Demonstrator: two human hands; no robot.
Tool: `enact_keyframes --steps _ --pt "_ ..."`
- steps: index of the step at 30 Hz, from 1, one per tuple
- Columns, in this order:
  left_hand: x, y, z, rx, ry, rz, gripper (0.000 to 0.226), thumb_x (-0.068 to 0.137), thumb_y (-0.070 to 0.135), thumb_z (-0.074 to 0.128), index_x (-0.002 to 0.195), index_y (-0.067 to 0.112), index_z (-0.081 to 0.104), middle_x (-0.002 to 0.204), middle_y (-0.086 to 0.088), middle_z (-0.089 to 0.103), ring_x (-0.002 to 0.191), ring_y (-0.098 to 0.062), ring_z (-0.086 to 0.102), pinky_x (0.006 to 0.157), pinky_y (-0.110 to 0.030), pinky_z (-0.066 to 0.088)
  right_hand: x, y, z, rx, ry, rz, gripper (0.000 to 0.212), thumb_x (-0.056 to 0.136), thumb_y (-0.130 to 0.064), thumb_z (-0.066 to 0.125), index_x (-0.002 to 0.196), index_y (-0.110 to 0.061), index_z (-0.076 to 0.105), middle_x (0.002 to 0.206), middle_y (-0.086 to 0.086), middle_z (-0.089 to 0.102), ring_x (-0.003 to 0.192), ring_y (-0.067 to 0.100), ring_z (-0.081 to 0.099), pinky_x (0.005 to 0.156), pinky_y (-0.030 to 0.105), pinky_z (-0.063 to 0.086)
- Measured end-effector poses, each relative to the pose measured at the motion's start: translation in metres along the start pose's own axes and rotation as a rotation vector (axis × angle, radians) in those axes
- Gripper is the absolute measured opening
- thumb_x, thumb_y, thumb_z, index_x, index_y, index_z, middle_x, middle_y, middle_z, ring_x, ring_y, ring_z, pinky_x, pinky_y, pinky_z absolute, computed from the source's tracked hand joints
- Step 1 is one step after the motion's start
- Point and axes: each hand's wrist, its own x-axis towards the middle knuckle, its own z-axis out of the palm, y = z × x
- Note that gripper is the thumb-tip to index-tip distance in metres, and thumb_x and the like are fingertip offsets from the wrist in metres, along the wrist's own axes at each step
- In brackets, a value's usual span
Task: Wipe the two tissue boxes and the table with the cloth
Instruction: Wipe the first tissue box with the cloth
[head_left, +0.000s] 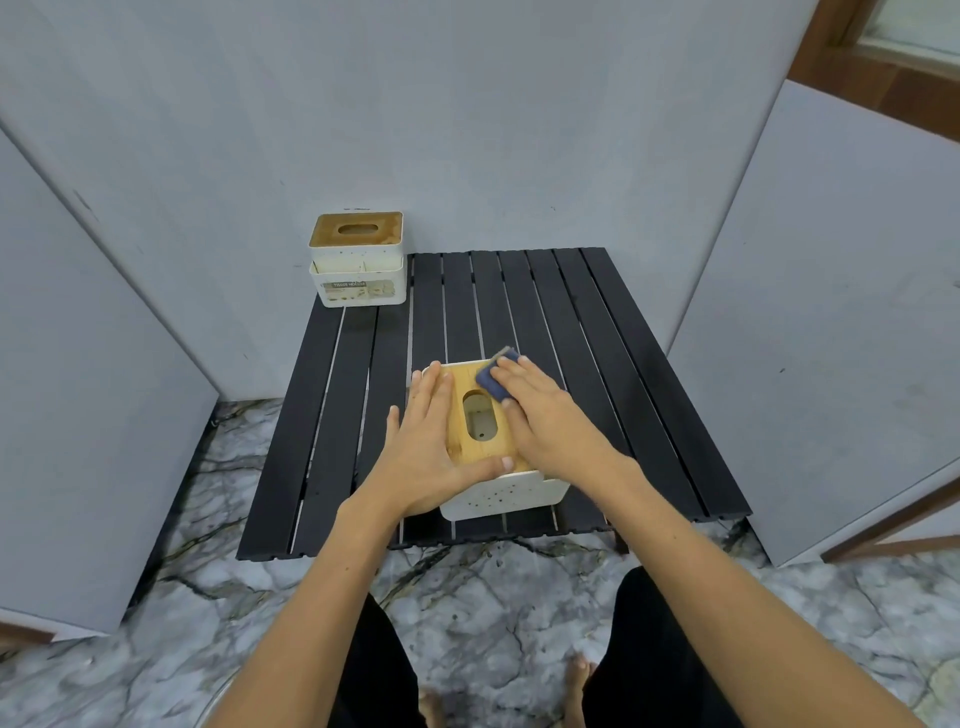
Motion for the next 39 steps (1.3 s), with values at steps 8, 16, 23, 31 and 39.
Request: enact_keyframes --steps 8,16,23,31,39 --pt "0.004 0.001 -0.001 0.022 0.032 -0.037 0.136 0.056 0.094 0.050 0.161 0.022 0.002 0.167 0.018 -0.011 0.151 -0.003 -0.018 0.123 -0.057 -0.003 0.004 0.009 -0.008 0.134 0.073 0.052 0.040 0.101 -0.005 0.043 0.140 -0.012 0.051 0.149 0.002 0.047 0.145 0.016 0.031 0.119 0.027 0.021" --pt "0.008 0.000 -0.006 0.057 -0.019 -0.026 0.137 0.058 0.095 0.046 0.161 0.022 -0.006 0.166 0.017 -0.017 0.152 -0.007 -0.018 0.122 -0.057 -0.004 -0.040 0.010 -0.014 0.169 0.043 -0.002 0.038 0.099 -0.002 0.047 0.134 -0.012 0.058 0.145 0.003 0.052 0.139 0.013 0.040 0.114 0.017 0.026" --pt "0.014 -0.003 -0.010 0.120 -0.035 -0.024 0.109 0.078 0.079 0.037 0.162 0.022 -0.003 0.168 0.013 -0.014 0.154 -0.011 -0.014 0.123 -0.059 -0.003 -0.076 0.006 -0.023 0.287 0.054 0.028 0.037 0.099 -0.003 0.049 0.131 -0.017 0.061 0.134 -0.010 0.057 0.122 -0.005 0.046 0.100 0.000 0.029" --pt "0.019 0.002 -0.017 0.215 -0.045 0.103 0.068 0.093 0.062 0.036 0.156 0.041 0.023 0.169 0.011 0.006 0.155 -0.012 -0.008 0.121 -0.065 0.002 -0.109 0.002 -0.025 0.390 0.106 0.111 0.036 0.100 -0.007 0.051 0.128 -0.024 0.063 0.126 -0.016 0.062 0.117 -0.005 0.054 0.099 0.008 0.038" --pt "0.009 0.026 -0.007 0.330 0.064 -0.105 0.060 0.100 0.061 0.032 0.155 0.039 0.025 0.168 0.006 0.012 0.154 -0.017 0.002 0.115 -0.059 0.021 -0.143 0.019 -0.004 0.644 0.289 0.337 0.034 0.102 -0.014 0.049 0.130 -0.029 0.061 0.124 -0.018 0.064 0.116 -0.004 0.056 0.100 0.022 0.046"
